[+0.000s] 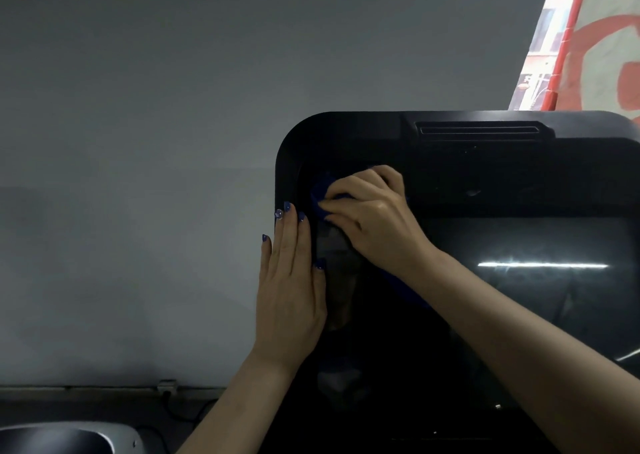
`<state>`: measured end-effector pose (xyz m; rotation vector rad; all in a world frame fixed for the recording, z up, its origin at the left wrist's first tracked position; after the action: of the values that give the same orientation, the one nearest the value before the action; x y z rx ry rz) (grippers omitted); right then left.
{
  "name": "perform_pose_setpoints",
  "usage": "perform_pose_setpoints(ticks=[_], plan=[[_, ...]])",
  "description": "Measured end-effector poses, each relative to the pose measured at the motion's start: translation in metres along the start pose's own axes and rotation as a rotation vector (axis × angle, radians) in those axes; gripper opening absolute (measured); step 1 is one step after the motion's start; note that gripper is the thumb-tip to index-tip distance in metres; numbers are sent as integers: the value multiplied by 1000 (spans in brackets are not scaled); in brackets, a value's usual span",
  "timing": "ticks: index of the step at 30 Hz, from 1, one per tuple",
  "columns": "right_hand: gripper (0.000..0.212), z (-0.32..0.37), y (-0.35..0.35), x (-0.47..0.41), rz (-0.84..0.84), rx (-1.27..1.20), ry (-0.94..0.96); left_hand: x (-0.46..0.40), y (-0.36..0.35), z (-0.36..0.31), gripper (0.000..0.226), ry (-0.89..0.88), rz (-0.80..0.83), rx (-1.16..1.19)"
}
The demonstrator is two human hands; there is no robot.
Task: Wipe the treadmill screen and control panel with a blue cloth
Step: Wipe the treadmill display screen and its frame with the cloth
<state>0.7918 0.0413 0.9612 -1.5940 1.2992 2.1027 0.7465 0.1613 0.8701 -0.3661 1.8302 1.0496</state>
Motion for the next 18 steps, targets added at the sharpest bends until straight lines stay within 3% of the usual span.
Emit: perform_pose_setpoints(ticks=[4,10,18], plan=[[21,5,-4,-10,-41,13,-82,-1,0,0,60,1,-6,-10],[19,-3,3,4,11,5,0,0,0,1,62,-10,-1,-9],[24,-18,12,4,-63,34,-129,1,-1,2,62,-13,-6,-15]])
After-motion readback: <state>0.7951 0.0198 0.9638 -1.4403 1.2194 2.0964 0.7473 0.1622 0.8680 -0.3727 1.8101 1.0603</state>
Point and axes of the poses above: each hand's wrist, its own x-axis away from the middle knuckle, its own y-axis out of the back of the hand, z = x × y, the point moved 6 cm from there along -x, towards the middle knuckle, and after that the axes turned 14 degrees about -y, right-handed, at the moved point
